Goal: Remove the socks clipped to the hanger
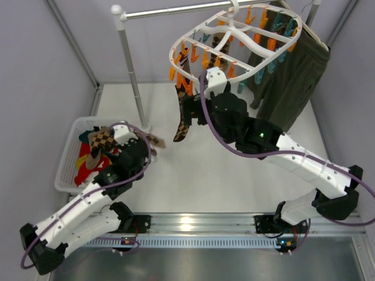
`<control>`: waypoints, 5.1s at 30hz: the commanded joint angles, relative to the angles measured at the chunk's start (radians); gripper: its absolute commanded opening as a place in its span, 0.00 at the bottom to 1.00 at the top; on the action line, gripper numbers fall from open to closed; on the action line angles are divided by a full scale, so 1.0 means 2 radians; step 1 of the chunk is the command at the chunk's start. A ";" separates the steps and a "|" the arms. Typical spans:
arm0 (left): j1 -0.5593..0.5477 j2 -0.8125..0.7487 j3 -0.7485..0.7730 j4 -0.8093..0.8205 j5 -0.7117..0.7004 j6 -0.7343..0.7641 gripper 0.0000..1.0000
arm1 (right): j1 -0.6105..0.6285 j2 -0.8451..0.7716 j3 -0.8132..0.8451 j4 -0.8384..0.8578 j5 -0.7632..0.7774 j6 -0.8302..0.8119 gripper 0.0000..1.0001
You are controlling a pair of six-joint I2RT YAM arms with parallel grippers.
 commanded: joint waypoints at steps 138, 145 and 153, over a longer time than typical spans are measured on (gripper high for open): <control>-0.238 0.614 0.420 0.380 -0.063 0.436 0.00 | 0.002 -0.091 0.037 -0.130 -0.064 0.001 1.00; -0.239 0.621 0.427 0.381 -0.062 0.439 0.00 | 0.032 0.027 0.158 -0.241 0.096 -0.027 0.81; -0.240 0.619 0.431 0.381 -0.060 0.443 0.00 | 0.043 0.097 0.200 -0.243 0.225 -0.054 0.78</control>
